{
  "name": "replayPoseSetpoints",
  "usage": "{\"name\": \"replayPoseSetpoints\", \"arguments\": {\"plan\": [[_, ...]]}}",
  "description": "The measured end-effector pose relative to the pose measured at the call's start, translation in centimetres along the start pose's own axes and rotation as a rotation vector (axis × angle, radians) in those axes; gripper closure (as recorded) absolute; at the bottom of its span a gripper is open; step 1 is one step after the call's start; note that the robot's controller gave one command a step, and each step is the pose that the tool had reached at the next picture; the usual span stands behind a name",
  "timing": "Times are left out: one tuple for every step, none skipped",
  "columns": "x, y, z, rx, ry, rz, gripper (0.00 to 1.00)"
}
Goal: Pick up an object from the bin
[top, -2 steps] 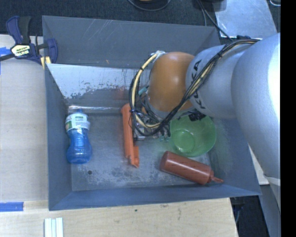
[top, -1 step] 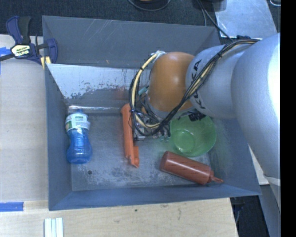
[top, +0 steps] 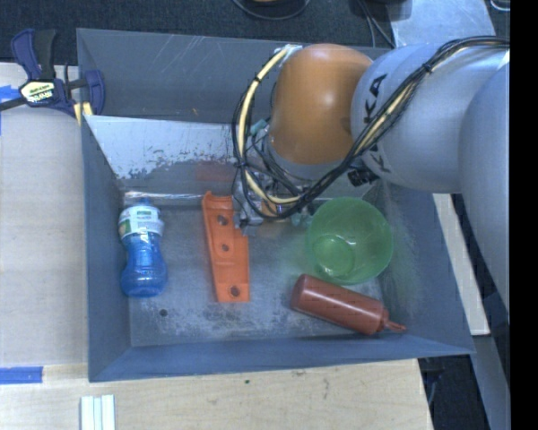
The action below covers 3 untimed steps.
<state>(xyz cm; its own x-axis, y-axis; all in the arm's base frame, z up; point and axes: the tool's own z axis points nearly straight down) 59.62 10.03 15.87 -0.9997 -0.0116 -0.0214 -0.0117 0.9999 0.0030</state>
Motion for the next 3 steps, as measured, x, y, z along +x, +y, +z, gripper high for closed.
{"name": "replayPoseSetpoints", "arguments": {"plan": [[-0.7,-3.3,-4.5,0.003,0.003,0.043,1.00],[-1.6,6.8,-0.7,-0.001,-0.005,-0.078,1.00],[-0.5,-1.3,-0.1,0.001,-0.001,0.022,1.00]]}}
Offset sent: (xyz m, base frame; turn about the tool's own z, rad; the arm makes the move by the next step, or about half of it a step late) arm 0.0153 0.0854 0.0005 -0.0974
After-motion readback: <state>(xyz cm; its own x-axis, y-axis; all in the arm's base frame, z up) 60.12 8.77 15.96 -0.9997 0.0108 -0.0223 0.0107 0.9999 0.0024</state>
